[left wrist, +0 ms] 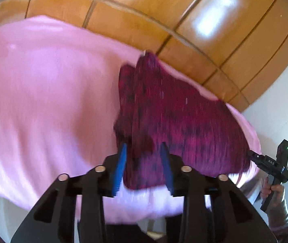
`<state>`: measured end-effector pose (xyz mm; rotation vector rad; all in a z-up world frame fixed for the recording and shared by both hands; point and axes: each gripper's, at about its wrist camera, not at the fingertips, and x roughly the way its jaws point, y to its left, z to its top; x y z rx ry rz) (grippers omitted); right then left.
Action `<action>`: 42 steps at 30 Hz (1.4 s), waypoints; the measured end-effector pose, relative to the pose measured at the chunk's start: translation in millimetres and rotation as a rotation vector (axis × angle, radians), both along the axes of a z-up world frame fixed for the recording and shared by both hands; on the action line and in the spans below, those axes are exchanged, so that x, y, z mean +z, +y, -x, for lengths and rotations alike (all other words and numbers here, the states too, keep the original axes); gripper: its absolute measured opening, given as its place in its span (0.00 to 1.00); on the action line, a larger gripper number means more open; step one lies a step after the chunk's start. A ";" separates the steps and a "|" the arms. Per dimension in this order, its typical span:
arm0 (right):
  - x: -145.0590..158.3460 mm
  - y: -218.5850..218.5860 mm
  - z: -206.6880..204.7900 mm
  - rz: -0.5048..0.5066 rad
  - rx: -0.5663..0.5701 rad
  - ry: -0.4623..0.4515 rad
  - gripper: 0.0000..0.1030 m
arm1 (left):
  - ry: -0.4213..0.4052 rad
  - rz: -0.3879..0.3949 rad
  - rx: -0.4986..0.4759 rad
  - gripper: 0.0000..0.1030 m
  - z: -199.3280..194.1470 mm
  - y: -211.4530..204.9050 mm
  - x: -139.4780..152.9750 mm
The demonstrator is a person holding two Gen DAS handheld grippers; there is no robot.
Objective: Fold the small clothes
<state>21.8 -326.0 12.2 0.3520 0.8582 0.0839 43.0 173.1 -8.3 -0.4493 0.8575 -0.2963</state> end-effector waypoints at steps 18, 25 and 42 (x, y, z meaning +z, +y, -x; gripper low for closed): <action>-7.0 30.5 -130.5 0.193 0.015 0.034 0.15 | 0.051 -0.221 0.030 0.14 -124.0 -31.4 -16.2; -42.0 22.6 -137.9 0.179 -0.036 0.057 0.15 | -0.036 -0.393 0.109 0.14 -106.0 -52.4 -11.2; -41.0 17.4 -125.9 0.157 -0.052 0.033 0.17 | -0.114 -0.445 0.118 0.26 -90.1 -56.1 4.3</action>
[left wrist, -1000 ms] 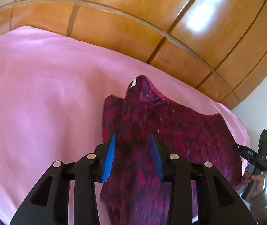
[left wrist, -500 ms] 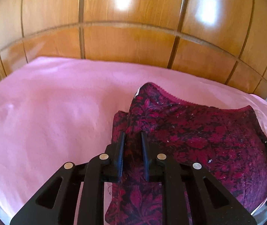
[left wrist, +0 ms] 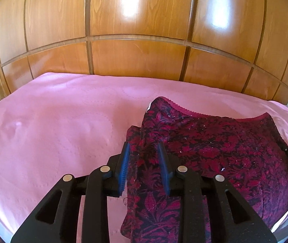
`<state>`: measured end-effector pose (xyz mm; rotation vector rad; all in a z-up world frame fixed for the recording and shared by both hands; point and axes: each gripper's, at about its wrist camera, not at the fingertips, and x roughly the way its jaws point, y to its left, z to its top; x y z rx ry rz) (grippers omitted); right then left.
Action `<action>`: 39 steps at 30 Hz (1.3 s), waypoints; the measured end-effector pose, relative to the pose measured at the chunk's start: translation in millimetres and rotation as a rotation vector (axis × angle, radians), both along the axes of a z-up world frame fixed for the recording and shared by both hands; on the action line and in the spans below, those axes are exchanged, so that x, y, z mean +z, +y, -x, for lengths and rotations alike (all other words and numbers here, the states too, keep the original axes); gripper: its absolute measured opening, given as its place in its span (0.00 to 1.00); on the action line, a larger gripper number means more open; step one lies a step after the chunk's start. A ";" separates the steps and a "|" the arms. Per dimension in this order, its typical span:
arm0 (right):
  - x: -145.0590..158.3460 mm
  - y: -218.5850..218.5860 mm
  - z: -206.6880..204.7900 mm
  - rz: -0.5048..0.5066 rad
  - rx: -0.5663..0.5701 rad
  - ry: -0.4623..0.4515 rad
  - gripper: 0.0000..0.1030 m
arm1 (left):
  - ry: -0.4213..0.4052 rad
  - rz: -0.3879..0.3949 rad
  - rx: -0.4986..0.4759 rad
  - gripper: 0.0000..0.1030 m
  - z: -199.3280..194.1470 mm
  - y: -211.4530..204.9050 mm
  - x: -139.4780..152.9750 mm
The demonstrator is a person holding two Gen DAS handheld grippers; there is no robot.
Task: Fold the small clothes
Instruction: 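Lay the floral top flat on the bed with both grippers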
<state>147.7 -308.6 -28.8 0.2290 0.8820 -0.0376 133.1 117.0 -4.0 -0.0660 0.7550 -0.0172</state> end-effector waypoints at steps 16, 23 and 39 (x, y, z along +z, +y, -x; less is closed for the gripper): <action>-0.2 0.1 -0.7 0.007 0.000 -0.001 0.18 | 0.000 -0.009 -0.009 0.49 -14.5 5.5 0.8; -0.4 0.0 -0.6 0.007 -0.001 -0.002 0.18 | 0.011 -0.032 -0.032 0.40 -27.6 2.9 0.7; -6.6 -3.5 -14.1 -0.026 -0.010 0.017 0.19 | 0.139 -0.030 0.001 0.19 -80.4 2.1 -40.6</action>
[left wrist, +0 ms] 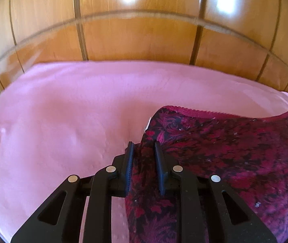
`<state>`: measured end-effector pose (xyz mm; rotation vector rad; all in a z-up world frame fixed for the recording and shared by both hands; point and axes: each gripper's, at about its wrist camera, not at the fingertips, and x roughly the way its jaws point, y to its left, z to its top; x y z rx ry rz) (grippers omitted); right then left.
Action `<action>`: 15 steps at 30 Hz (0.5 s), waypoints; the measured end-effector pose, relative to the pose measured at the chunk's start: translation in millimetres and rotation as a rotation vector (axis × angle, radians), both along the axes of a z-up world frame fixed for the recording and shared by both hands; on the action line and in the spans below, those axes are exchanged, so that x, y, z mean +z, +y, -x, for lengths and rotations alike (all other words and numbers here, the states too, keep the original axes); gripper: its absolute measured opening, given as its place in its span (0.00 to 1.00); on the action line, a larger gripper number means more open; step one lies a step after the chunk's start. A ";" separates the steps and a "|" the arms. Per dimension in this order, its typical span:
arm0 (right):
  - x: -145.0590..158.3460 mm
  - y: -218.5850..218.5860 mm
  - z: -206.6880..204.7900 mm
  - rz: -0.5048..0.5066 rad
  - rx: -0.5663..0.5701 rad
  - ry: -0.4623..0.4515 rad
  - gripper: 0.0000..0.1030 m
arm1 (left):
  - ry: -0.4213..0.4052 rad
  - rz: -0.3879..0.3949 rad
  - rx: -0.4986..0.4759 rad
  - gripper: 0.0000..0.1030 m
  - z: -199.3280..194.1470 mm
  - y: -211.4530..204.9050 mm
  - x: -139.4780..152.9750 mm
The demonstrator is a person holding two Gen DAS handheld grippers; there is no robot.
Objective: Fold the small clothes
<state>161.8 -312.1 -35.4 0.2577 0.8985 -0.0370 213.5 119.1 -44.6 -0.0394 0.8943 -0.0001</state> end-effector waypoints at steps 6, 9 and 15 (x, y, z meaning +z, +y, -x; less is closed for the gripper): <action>3.5 -5.4 -3.5 -0.045 0.001 0.023 0.22 | 0.037 0.088 0.035 0.32 -9.8 13.5 -0.1; 12.5 -8.3 2.9 -0.073 0.005 0.015 0.35 | -0.005 0.081 0.061 0.46 6.2 17.7 11.9; 20.5 -23.7 40.4 -0.105 0.005 -0.003 0.75 | -0.130 0.067 0.080 0.51 62.9 23.1 42.9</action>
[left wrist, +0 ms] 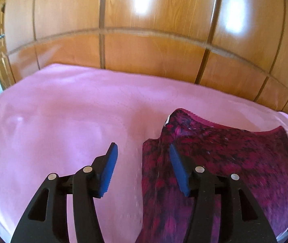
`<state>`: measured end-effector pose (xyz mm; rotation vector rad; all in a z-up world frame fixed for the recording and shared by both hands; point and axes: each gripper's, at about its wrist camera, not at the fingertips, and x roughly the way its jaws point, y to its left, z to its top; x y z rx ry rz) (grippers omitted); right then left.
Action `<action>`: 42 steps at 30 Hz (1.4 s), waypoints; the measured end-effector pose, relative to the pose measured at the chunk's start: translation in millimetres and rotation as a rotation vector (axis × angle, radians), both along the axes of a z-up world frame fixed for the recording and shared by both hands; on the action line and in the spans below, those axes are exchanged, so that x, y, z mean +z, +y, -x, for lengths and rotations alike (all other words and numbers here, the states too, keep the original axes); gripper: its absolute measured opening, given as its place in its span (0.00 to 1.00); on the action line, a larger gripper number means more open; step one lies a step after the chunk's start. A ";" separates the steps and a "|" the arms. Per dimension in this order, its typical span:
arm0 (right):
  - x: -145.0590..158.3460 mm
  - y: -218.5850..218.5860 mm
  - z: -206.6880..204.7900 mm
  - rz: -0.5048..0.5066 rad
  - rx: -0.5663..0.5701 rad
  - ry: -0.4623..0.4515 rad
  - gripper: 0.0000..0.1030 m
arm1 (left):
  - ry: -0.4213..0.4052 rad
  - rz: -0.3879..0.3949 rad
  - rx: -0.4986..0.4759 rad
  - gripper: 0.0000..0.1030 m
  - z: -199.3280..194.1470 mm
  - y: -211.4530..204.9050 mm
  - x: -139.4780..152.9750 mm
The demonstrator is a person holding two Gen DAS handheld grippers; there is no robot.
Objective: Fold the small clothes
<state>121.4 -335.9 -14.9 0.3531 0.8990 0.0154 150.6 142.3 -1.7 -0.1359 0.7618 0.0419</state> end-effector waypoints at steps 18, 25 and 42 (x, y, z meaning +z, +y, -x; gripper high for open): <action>-35.2 -11.1 57.8 -0.302 0.126 0.072 0.81 | 0.021 0.047 -0.274 0.51 74.3 -101.1 -14.8; -29.1 -2.7 55.3 -0.260 0.176 0.090 0.55 | 0.027 0.020 -0.281 0.51 72.8 -106.1 -21.5; 59.0 50.3 52.1 -0.302 0.266 -0.055 0.25 | 0.034 0.062 -0.276 0.51 71.8 -105.2 -25.6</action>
